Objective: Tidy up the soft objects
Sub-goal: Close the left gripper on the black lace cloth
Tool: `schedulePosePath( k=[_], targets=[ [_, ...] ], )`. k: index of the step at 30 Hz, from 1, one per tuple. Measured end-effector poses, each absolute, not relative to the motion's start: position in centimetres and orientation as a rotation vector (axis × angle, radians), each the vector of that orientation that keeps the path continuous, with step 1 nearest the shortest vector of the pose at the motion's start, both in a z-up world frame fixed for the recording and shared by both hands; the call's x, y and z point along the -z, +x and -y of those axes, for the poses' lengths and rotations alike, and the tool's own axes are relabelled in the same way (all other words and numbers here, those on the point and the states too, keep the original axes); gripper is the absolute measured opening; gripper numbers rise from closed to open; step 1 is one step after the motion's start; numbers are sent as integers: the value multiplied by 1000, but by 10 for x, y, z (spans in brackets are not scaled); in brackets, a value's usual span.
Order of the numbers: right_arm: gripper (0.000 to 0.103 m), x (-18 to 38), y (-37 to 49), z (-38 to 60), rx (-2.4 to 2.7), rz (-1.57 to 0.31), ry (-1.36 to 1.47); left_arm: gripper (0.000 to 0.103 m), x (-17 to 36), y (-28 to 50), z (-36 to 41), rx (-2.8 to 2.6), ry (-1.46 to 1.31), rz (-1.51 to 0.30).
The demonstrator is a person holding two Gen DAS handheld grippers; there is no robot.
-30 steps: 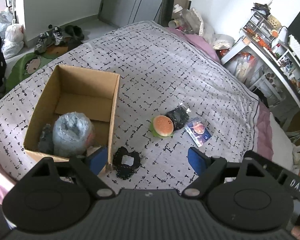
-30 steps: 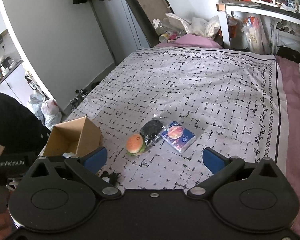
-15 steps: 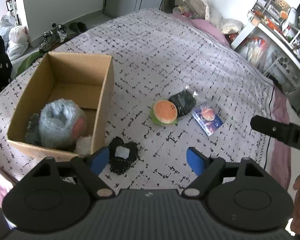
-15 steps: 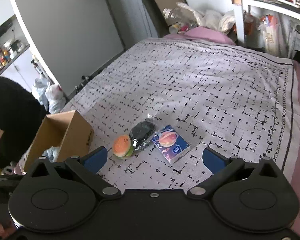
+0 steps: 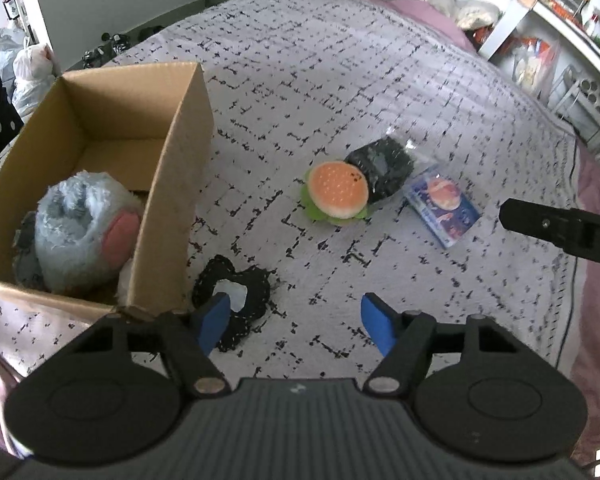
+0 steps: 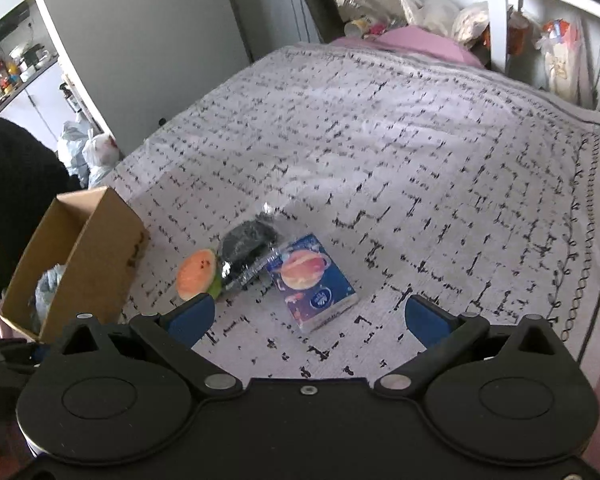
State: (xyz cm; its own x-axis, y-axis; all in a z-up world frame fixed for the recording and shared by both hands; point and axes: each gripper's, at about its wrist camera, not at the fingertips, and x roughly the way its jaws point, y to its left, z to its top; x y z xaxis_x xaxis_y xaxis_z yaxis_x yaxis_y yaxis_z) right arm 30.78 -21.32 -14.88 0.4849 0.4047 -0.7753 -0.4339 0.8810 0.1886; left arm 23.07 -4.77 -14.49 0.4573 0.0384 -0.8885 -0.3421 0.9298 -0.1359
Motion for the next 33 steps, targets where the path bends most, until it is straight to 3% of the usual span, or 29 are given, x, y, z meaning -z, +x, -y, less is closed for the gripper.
schedulePosePath(
  k=[12, 33],
  targets=[
    [102, 169, 313, 209, -534, -910, -110, 54, 181, 237, 61, -321, -157, -1087],
    [101, 195, 323, 195, -545, -880, -237, 53, 198, 241, 66, -391, -28, -1059]
  ],
)
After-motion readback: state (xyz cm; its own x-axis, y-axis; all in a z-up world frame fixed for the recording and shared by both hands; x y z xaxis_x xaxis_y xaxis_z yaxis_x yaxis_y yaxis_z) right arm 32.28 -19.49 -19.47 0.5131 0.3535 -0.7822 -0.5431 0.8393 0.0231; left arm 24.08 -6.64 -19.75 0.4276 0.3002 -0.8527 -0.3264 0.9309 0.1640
